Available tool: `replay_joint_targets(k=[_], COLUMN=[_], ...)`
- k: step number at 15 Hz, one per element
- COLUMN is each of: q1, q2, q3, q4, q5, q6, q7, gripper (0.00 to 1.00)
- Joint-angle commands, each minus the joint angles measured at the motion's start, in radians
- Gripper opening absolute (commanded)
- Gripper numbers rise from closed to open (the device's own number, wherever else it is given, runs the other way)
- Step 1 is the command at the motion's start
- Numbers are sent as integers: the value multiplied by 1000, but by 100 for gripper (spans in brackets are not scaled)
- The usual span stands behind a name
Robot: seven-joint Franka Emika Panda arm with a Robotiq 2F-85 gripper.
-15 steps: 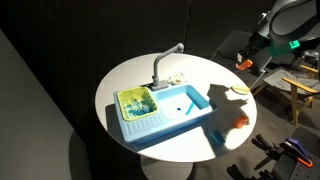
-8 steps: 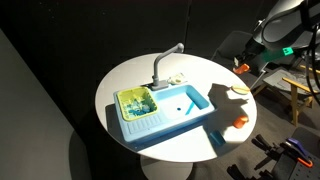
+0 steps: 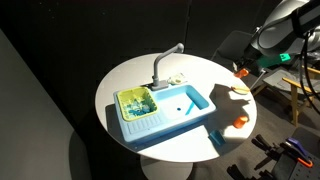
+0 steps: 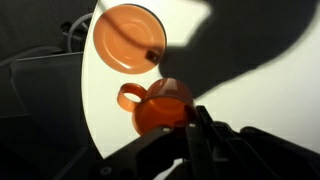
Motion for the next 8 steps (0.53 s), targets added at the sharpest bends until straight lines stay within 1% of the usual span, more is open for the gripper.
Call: replay_joint_targets(k=[1,8], q1=[-34,-67], q2=[-5,-18], q3=[20,19], q4=[-20,-80], q5=[36,90], q6=[11,14], q7=[-7,-17], gripper=[2,2])
